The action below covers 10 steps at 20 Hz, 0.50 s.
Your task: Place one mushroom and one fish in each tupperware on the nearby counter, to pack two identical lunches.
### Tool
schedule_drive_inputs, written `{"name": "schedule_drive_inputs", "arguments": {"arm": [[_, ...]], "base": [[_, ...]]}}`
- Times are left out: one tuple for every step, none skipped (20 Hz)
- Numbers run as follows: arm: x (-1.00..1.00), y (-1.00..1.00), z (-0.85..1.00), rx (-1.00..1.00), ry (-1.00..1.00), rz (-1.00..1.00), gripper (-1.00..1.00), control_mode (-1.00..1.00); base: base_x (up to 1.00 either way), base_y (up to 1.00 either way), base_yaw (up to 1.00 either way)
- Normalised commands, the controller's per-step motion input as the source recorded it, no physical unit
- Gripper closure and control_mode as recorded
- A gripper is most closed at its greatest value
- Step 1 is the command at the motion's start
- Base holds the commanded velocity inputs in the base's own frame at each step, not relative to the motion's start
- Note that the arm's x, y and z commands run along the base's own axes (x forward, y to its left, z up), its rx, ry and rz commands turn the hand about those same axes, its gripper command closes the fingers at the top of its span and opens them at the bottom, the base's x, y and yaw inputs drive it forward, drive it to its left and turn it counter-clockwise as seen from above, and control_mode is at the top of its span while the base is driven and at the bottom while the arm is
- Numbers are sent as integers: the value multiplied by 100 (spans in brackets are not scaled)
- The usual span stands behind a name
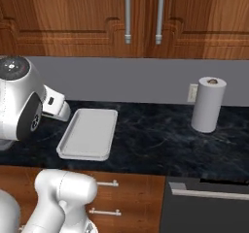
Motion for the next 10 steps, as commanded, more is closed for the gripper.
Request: {"name": "schedule_drive_inputs", "arguments": {"arm": [[0,0,0,0,0,0,100,100],[0,0,0,0,0,0,100,100],[0,0,0,0,0,0,100,100],[0,0,0,0,0,0,100,100],[0,0,0,0,0,0,100,100],[0,0,0,0,0,0,100,100],[0,0,0,0,0,0,100,100],[0,0,0,0,0,0,100,100],[0,-3,-100,0,0,0,100,-100],[0,-4,-99,0,0,0,100,-100]], "base": [[58,0,0],[59,0,0],[65,0,0],[66,0,0],[64,0,0],[54,0,0],[21,-2,0],[3,-5,0],[0,0,0],[0,0,0]]}}
